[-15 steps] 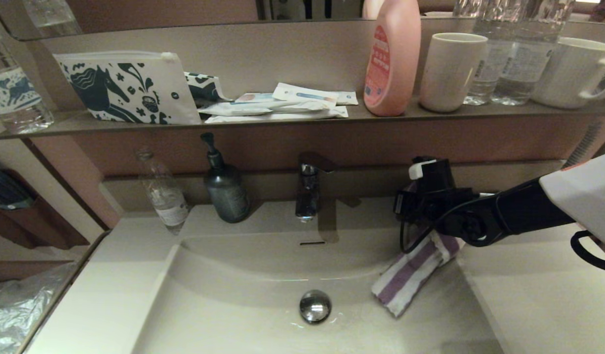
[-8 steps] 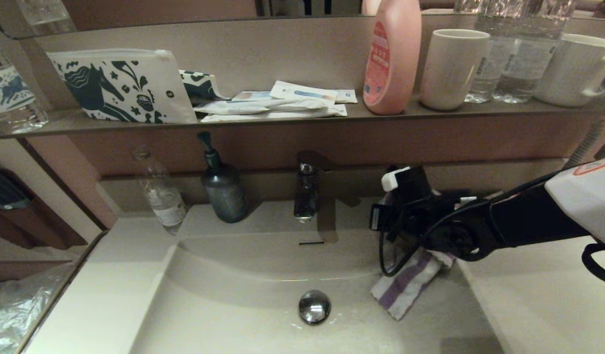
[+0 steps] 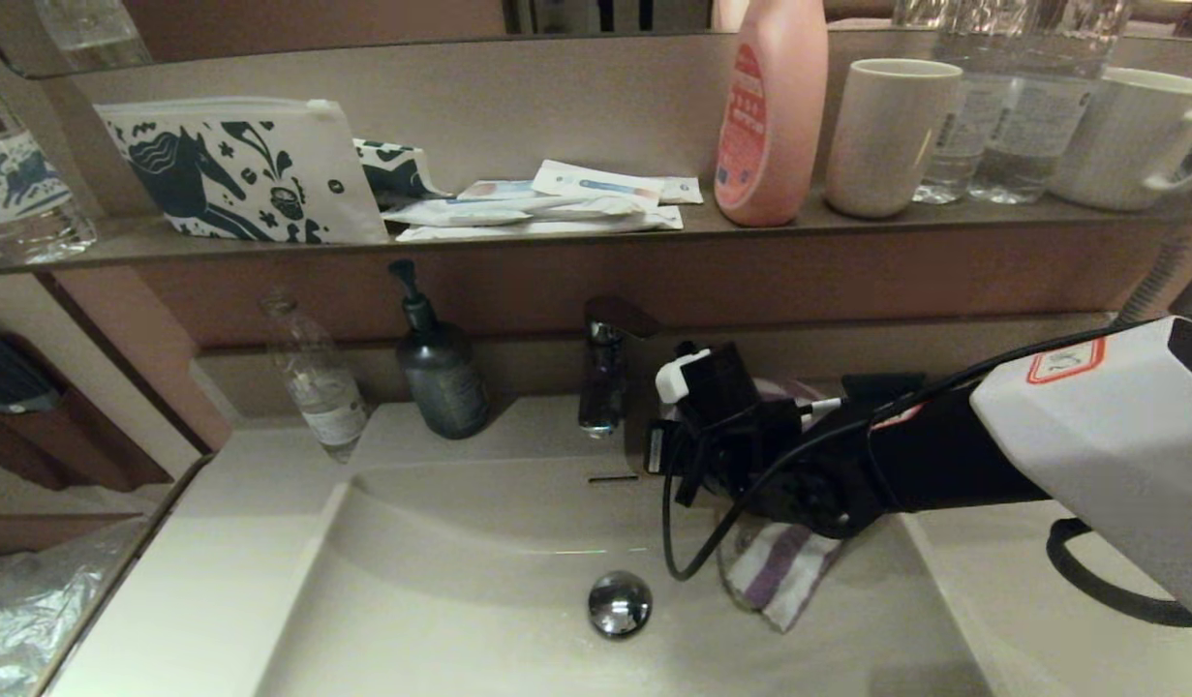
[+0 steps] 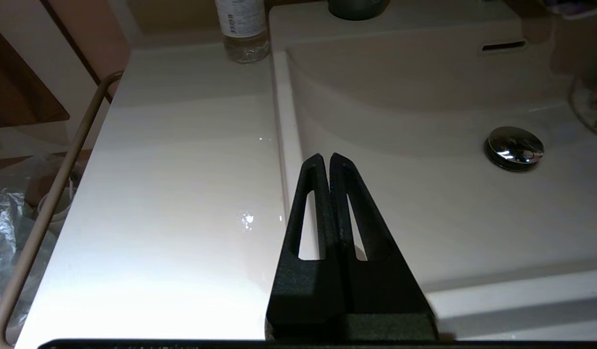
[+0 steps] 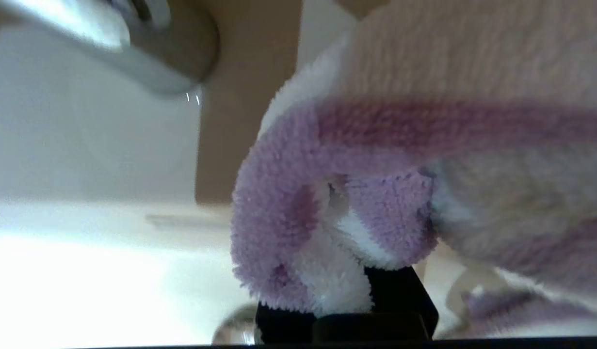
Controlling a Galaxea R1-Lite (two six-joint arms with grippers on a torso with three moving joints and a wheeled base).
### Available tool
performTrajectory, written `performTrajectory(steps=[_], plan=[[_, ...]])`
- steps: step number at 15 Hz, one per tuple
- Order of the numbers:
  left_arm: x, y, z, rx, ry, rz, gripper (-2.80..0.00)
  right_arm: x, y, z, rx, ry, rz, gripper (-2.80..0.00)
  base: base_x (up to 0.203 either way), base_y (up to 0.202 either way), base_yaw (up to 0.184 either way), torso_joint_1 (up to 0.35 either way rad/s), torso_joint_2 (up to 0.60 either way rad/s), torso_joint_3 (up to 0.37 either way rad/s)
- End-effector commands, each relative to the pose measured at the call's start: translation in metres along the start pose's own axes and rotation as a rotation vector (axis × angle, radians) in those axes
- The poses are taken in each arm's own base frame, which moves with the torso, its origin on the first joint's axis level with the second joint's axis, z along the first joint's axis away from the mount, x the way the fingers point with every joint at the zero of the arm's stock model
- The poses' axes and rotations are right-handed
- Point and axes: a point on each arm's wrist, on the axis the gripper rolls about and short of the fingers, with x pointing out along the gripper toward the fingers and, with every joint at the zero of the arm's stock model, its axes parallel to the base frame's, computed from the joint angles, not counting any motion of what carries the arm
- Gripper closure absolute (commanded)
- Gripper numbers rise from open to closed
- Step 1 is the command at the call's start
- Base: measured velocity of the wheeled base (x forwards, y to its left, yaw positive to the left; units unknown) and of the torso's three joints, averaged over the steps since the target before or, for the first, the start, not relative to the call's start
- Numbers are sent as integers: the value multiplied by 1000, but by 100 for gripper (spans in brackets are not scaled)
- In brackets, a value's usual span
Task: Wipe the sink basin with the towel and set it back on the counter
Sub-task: Wipe the sink
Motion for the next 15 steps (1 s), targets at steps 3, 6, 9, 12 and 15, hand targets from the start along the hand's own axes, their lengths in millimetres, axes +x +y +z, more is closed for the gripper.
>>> performTrajectory(steps=[3, 6, 9, 12, 15], plan=[[0, 0, 0, 0, 2, 0, 0, 42, -46, -7, 31, 46, -126, 0, 0, 0, 0, 0, 0, 0], [0, 0, 0, 0, 2, 0, 0, 40, -89, 2, 71, 61, -216, 0, 0, 0, 0, 0, 0, 0], [0, 0, 0, 0, 2, 0, 0, 27, -120, 7, 99, 74, -270, 0, 0, 0, 0, 0, 0, 0], [0, 0, 0, 0, 2, 0, 0, 6, -147, 12, 113, 62, -314, 0, 0, 0, 0, 0, 0, 0], [0, 0, 0, 0, 2, 0, 0, -32, -158, 13, 104, 63, -330, 0, 0, 0, 0, 0, 0, 0]])
